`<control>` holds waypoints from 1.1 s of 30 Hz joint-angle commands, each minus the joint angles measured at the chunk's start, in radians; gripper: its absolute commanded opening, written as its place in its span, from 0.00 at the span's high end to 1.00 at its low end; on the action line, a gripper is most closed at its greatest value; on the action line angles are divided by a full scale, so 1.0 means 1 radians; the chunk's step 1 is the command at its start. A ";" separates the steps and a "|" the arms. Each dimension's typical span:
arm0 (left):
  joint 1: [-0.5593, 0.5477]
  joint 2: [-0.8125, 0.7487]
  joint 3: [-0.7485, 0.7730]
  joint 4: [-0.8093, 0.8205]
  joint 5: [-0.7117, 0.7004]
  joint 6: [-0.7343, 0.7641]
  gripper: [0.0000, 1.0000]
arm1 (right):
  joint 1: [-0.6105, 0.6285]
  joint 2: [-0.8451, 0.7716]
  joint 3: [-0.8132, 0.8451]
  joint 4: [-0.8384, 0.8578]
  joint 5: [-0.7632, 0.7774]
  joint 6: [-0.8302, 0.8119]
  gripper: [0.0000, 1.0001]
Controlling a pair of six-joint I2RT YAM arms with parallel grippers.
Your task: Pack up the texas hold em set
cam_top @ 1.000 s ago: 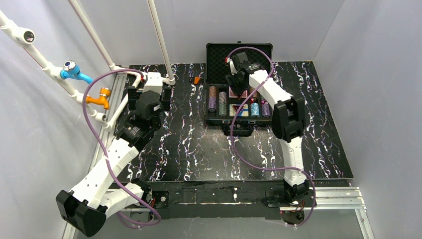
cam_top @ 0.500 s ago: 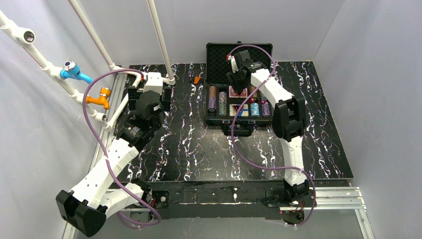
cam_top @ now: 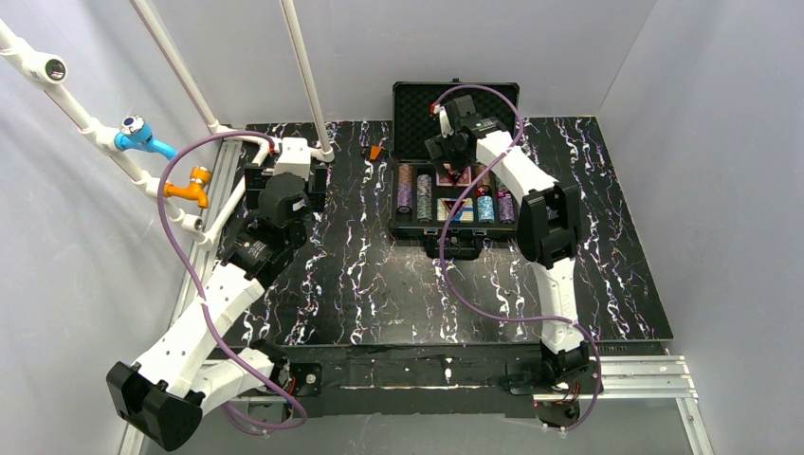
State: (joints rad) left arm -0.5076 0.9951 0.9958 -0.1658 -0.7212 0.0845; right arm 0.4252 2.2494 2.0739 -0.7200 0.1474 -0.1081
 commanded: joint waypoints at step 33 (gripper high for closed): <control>0.004 0.481 0.256 -0.252 0.685 -0.180 0.25 | -0.259 -0.700 -0.856 0.295 -0.035 0.353 0.23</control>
State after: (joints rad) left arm -0.5068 1.4059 1.1763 -0.3523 -0.2001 -0.0429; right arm 0.1959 1.6058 1.2453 -0.4931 0.1467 0.2073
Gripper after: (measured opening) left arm 0.793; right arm 0.799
